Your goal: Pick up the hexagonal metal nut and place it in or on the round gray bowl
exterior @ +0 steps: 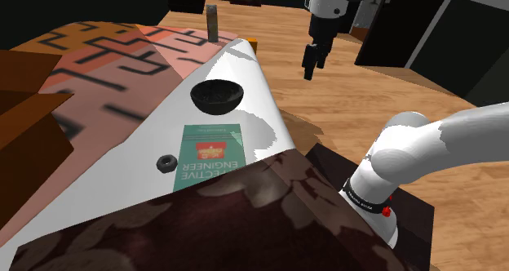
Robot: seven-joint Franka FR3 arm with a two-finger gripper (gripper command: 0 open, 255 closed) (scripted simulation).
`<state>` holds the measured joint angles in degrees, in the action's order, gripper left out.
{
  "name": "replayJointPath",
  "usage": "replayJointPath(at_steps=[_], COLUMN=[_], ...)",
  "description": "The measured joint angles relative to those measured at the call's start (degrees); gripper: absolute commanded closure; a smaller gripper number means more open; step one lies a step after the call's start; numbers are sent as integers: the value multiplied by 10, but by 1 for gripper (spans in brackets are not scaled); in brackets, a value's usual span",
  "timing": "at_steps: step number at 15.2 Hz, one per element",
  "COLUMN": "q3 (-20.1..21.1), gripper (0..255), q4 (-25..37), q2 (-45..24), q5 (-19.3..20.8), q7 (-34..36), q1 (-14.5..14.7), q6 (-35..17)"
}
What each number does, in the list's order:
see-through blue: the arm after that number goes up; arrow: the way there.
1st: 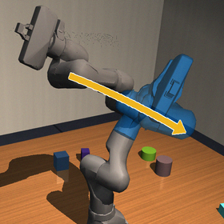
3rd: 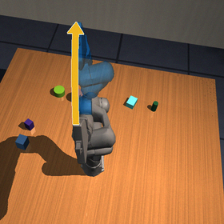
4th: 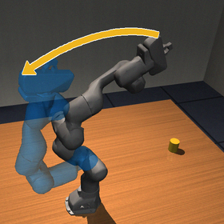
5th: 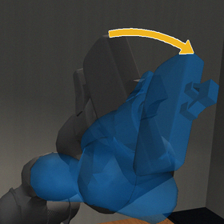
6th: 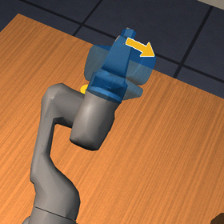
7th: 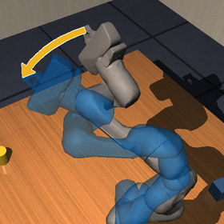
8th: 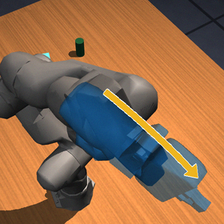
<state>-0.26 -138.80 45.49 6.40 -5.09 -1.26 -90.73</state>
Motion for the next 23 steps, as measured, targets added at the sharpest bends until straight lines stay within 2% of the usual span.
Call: replayJointPath(at_steps=[4, 10, 17, 23], q3=[21, 83, 158, 216], gripper=[0, 0, 0, 0], q4=[-4, -1, 33, 87], q2=[-15, -53, -139, -228], q5=[-20, -74, -122, -137], q7=[26, 98, 183, 253], q1=[11, 40, 66, 79], q6=[-18, -54, -115, -160])
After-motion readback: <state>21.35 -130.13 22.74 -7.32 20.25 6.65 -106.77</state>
